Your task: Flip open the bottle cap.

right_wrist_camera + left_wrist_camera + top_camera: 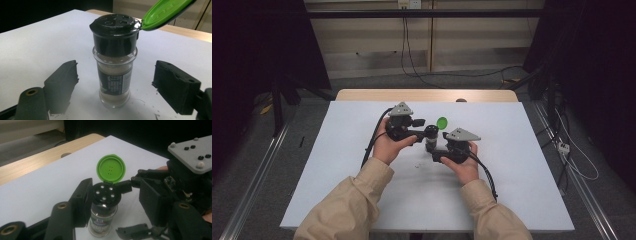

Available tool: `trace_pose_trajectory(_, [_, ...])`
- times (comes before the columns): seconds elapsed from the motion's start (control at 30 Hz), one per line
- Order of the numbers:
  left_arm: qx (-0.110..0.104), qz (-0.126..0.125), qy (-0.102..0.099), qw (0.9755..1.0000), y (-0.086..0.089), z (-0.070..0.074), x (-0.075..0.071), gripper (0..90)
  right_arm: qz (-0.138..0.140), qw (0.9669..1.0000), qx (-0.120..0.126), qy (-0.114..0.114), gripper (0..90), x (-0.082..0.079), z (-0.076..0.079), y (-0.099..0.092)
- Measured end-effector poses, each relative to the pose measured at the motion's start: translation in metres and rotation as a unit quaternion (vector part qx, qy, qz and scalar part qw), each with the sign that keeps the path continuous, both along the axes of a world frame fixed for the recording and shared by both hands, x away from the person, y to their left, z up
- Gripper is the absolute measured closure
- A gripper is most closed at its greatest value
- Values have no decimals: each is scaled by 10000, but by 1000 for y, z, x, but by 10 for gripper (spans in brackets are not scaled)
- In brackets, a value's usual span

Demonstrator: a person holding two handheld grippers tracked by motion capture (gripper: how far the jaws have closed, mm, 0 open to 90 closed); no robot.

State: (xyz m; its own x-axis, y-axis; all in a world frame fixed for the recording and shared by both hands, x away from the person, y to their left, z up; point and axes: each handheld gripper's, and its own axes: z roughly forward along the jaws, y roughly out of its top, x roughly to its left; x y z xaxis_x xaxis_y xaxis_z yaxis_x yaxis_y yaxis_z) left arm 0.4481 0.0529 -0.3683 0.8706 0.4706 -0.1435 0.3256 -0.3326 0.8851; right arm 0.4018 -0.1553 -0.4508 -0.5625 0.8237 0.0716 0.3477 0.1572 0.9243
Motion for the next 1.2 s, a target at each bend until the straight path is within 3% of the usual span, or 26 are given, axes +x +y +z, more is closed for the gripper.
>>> trace_pose_trajectory(0.23, [-123,-141,193,9996,16,-4,-8,312,12,10000,17,41,179,-7,2,-5])
trace_pose_trajectory(0.37, [-128,-167,109,9997,25,-6,-12,261,-5,9999,67,98,161,-14,3,-9])
trace_pose_trajectory(0.43, [-131,-209,109,9996,28,-8,-14,248,31,9997,62,217,132,-17,3,-11])
trace_pose_trajectory(0.73, [-95,-277,134,9995,45,-20,-24,178,145,9993,-167,287,110,-34,3,-22])
trace_pose_trajectory(1.2, [-48,-185,175,9997,72,-36,-37,130,94,9991,-66,412,99,-53,3,-42])
